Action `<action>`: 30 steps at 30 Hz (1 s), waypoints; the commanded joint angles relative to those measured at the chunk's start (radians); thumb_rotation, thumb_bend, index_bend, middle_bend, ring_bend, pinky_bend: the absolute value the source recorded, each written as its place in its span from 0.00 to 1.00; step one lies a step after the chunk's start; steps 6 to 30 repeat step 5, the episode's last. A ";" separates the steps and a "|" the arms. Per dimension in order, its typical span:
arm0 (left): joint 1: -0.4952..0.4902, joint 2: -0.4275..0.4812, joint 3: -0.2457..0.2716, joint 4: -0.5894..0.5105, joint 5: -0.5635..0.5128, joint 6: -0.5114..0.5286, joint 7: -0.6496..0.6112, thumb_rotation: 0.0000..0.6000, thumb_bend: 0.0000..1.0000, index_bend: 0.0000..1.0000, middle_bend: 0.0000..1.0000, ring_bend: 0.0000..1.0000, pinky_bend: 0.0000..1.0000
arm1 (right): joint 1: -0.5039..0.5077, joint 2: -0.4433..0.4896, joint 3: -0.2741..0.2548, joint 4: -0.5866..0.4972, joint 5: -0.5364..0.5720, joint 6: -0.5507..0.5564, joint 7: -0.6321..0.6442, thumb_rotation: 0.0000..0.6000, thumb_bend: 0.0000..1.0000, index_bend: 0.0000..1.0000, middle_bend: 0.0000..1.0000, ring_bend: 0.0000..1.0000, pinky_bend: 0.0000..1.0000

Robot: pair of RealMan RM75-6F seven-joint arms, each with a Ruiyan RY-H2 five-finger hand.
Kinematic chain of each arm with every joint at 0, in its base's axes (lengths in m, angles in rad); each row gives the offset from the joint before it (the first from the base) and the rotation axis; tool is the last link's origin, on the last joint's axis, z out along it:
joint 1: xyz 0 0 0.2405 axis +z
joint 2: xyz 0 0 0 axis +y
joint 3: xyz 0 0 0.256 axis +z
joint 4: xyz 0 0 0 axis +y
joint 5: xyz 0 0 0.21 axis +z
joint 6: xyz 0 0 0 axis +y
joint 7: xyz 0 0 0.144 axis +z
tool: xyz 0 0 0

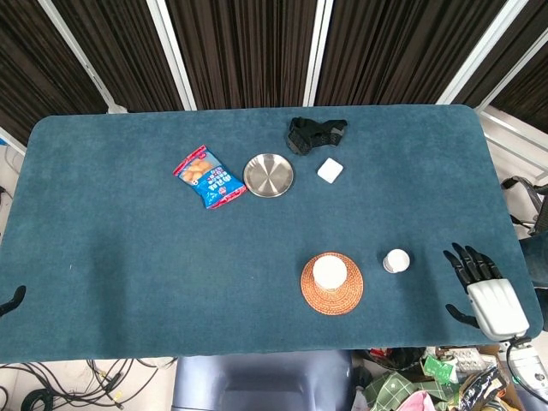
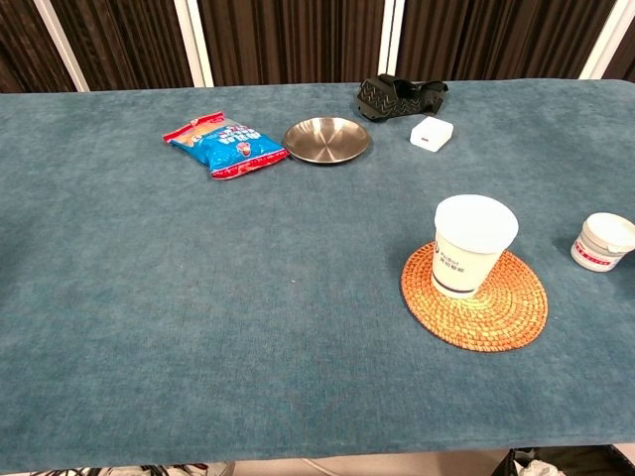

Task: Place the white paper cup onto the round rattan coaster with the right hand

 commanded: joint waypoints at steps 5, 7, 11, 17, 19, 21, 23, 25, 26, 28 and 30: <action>0.000 -0.002 0.002 0.001 0.003 0.000 0.005 1.00 0.25 0.00 0.03 0.00 0.00 | -0.020 -0.049 0.035 0.084 0.009 0.040 0.039 1.00 0.10 0.00 0.00 0.04 0.12; 0.000 -0.002 0.002 0.001 0.003 0.000 0.005 1.00 0.25 0.00 0.03 0.00 0.00 | -0.020 -0.049 0.035 0.084 0.009 0.040 0.039 1.00 0.10 0.00 0.00 0.04 0.12; 0.000 -0.002 0.002 0.001 0.003 0.000 0.005 1.00 0.25 0.00 0.03 0.00 0.00 | -0.020 -0.049 0.035 0.084 0.009 0.040 0.039 1.00 0.10 0.00 0.00 0.04 0.12; 0.000 -0.002 0.002 0.001 0.003 0.000 0.005 1.00 0.25 0.00 0.03 0.00 0.00 | -0.020 -0.049 0.035 0.084 0.009 0.040 0.039 1.00 0.10 0.00 0.00 0.04 0.12; 0.000 -0.002 0.002 0.001 0.003 0.000 0.005 1.00 0.25 0.00 0.03 0.00 0.00 | -0.020 -0.049 0.035 0.084 0.009 0.040 0.039 1.00 0.10 0.00 0.00 0.04 0.12; 0.000 -0.002 0.002 0.001 0.003 0.000 0.005 1.00 0.25 0.00 0.03 0.00 0.00 | -0.020 -0.049 0.035 0.084 0.009 0.040 0.039 1.00 0.10 0.00 0.00 0.04 0.12; 0.000 -0.002 0.002 0.001 0.003 0.000 0.005 1.00 0.25 0.00 0.03 0.00 0.00 | -0.020 -0.049 0.035 0.084 0.009 0.040 0.039 1.00 0.10 0.00 0.00 0.04 0.12; 0.000 -0.002 0.002 0.001 0.003 0.000 0.005 1.00 0.25 0.00 0.03 0.00 0.00 | -0.020 -0.049 0.035 0.084 0.009 0.040 0.039 1.00 0.10 0.00 0.00 0.04 0.12; 0.000 -0.002 0.002 0.001 0.003 0.000 0.005 1.00 0.25 0.00 0.03 0.00 0.00 | -0.020 -0.049 0.035 0.084 0.009 0.040 0.039 1.00 0.10 0.00 0.00 0.04 0.12; 0.000 -0.002 0.002 0.001 0.003 0.000 0.005 1.00 0.25 0.00 0.03 0.00 0.00 | -0.020 -0.049 0.035 0.084 0.009 0.040 0.039 1.00 0.10 0.00 0.00 0.04 0.12; 0.000 -0.002 0.002 0.001 0.003 0.000 0.005 1.00 0.25 0.00 0.03 0.00 0.00 | -0.020 -0.049 0.035 0.084 0.009 0.040 0.039 1.00 0.10 0.00 0.00 0.04 0.12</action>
